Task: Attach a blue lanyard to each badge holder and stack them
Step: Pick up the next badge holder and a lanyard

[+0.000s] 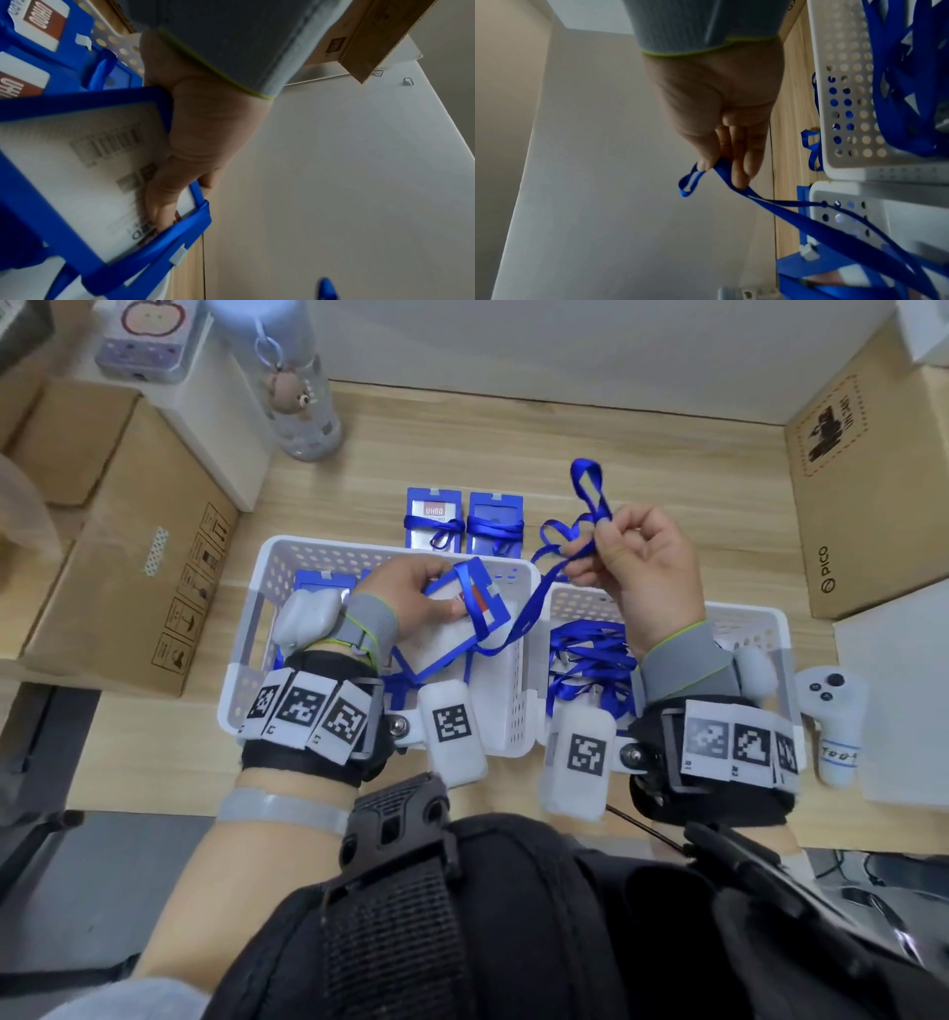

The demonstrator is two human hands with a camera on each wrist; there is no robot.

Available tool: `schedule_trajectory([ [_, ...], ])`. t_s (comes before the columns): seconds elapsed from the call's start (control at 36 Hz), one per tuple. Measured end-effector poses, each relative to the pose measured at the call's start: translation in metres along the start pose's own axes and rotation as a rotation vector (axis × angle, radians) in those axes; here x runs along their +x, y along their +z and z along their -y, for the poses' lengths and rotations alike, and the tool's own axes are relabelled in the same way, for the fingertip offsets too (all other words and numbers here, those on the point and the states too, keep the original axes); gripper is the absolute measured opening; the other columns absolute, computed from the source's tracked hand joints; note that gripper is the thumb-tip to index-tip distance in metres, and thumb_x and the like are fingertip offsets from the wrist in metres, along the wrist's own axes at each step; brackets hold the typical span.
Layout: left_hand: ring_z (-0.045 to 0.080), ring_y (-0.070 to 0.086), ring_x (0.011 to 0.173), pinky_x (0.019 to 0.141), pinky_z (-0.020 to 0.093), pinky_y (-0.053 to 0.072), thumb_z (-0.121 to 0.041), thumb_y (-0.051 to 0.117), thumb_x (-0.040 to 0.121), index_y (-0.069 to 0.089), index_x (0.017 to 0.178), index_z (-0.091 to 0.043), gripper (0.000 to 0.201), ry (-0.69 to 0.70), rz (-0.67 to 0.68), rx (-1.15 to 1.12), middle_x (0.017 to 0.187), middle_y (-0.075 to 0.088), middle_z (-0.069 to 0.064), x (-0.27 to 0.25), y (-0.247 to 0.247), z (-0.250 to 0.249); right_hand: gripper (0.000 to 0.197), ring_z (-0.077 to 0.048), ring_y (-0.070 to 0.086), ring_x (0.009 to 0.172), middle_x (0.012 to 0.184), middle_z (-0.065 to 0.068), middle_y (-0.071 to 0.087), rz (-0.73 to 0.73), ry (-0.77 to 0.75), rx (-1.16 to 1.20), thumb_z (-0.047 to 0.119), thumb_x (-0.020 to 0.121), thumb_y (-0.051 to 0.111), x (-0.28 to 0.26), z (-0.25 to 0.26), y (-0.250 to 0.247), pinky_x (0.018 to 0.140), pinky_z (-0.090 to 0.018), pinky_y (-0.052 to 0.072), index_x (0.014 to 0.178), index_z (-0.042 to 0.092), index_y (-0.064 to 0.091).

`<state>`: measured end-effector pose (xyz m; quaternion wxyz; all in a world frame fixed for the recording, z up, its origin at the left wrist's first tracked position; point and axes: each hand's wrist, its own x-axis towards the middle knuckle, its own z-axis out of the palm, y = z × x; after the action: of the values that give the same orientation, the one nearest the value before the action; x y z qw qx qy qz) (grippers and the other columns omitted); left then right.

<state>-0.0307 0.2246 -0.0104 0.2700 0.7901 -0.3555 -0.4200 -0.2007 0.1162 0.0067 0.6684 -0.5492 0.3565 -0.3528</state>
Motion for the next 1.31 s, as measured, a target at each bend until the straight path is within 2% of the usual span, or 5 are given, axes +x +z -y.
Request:
schedule_trajectory([
  [0.22,0.013,0.052,0.096,0.084,0.030,0.049,-0.003,0.061,0.085,0.051,0.126,-0.035,0.053,0.075,0.012,0.007,0.109,0.053,-0.005,-0.003,0.000,-0.008,0.020,-0.002,0.057,0.046,0.070,-0.006,0.060,0.112,0.178,-0.298,0.005,0.093,0.049,-0.005,-0.015,0.001,0.053,-0.017,0.049,0.076,0.016,0.047],
  [0.58,0.029,0.067,0.091,0.085,0.044,0.054,-0.005,0.076,0.073,0.064,0.086,-0.022,0.025,0.152,0.000,-0.015,0.095,0.071,0.009,-0.015,-0.006,-0.030,0.008,-0.010,0.053,0.073,0.102,0.003,0.055,0.088,0.133,-0.530,0.026,0.093,0.051,-0.006,-0.015,0.011,0.071,-0.022,0.048,0.089,0.024,0.058],
  [0.78,-0.001,0.047,0.062,0.057,0.005,0.035,-0.015,0.076,0.074,0.071,0.094,-0.022,0.021,0.211,0.038,0.175,0.066,0.052,-0.017,-0.012,-0.004,-0.038,0.019,0.006,0.058,0.092,0.101,0.007,0.063,0.347,0.042,-0.394,0.013,0.095,0.046,-0.010,-0.005,0.022,0.087,-0.011,0.044,0.108,0.018,0.060],
  [1.06,0.027,0.064,0.094,0.091,0.041,0.050,-0.001,0.074,0.072,0.067,0.101,-0.015,0.033,0.190,0.031,0.068,0.101,0.069,0.010,-0.015,-0.007,-0.032,0.009,0.009,0.058,0.064,0.080,0.002,0.060,0.379,0.142,-0.456,0.009,0.092,0.051,-0.010,-0.016,0.012,0.071,-0.009,0.048,0.092,0.011,0.060],
  [1.31,-0.007,0.053,0.095,0.079,-0.001,0.041,-0.001,0.063,0.083,0.047,0.133,-0.032,0.061,0.299,0.044,-0.112,0.117,0.054,-0.020,-0.012,-0.007,-0.025,0.031,-0.001,0.045,0.046,0.048,0.010,0.051,0.217,0.130,-0.428,0.025,0.094,0.049,-0.007,-0.017,0.010,0.061,-0.014,0.043,0.065,0.018,0.053],
])
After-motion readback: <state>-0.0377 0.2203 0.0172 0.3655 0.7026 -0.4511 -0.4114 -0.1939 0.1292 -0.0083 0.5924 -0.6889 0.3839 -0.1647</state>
